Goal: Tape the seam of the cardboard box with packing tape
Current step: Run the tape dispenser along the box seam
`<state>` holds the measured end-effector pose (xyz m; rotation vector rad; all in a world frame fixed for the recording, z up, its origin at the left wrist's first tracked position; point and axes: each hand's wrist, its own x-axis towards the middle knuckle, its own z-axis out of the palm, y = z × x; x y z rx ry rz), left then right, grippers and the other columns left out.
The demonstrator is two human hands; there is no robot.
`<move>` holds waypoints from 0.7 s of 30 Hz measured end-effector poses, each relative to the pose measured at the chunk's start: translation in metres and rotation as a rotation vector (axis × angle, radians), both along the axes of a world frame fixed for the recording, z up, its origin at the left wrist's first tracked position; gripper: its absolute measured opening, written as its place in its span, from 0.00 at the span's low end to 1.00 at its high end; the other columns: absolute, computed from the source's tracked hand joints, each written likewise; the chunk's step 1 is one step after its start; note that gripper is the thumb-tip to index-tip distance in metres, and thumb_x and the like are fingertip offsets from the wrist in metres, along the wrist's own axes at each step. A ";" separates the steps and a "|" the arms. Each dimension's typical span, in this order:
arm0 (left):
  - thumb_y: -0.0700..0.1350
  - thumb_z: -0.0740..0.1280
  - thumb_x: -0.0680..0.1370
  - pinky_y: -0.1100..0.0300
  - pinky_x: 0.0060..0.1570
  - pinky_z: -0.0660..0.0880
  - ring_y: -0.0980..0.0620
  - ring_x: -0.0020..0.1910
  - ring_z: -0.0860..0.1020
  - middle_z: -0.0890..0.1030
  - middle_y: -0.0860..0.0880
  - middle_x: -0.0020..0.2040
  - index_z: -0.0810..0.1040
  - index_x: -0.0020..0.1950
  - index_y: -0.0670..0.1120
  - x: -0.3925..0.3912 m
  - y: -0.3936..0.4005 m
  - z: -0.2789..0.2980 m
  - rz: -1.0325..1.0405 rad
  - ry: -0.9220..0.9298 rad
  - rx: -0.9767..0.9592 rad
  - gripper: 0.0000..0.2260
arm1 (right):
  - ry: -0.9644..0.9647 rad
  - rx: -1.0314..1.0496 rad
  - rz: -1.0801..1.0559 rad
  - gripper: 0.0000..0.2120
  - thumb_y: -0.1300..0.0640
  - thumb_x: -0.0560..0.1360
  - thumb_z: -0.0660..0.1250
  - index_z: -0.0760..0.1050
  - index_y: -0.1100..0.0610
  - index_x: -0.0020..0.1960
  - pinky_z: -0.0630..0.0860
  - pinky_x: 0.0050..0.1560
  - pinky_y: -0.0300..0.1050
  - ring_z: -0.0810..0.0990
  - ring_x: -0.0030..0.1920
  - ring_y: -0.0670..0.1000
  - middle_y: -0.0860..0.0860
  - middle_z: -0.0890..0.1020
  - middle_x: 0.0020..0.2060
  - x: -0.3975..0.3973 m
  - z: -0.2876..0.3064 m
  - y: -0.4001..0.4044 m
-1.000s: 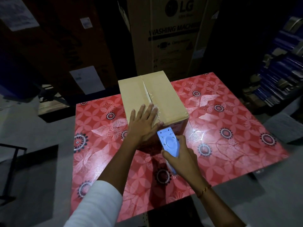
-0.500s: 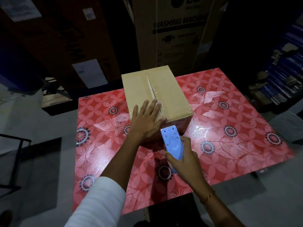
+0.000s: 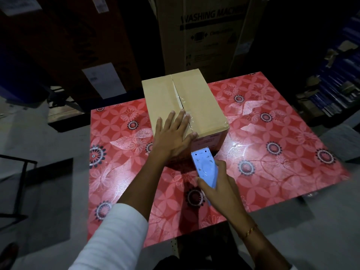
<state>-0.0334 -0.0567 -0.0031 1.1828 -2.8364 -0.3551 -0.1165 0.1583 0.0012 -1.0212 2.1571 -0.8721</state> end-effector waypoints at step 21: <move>0.74 0.72 0.61 0.30 0.74 0.39 0.41 0.80 0.35 0.36 0.48 0.82 0.36 0.81 0.48 -0.001 -0.006 0.007 -0.102 -0.188 0.006 0.65 | -0.270 0.249 0.010 0.15 0.43 0.73 0.72 0.77 0.52 0.51 0.76 0.44 0.43 0.83 0.43 0.50 0.47 0.84 0.42 -0.008 -0.023 -0.004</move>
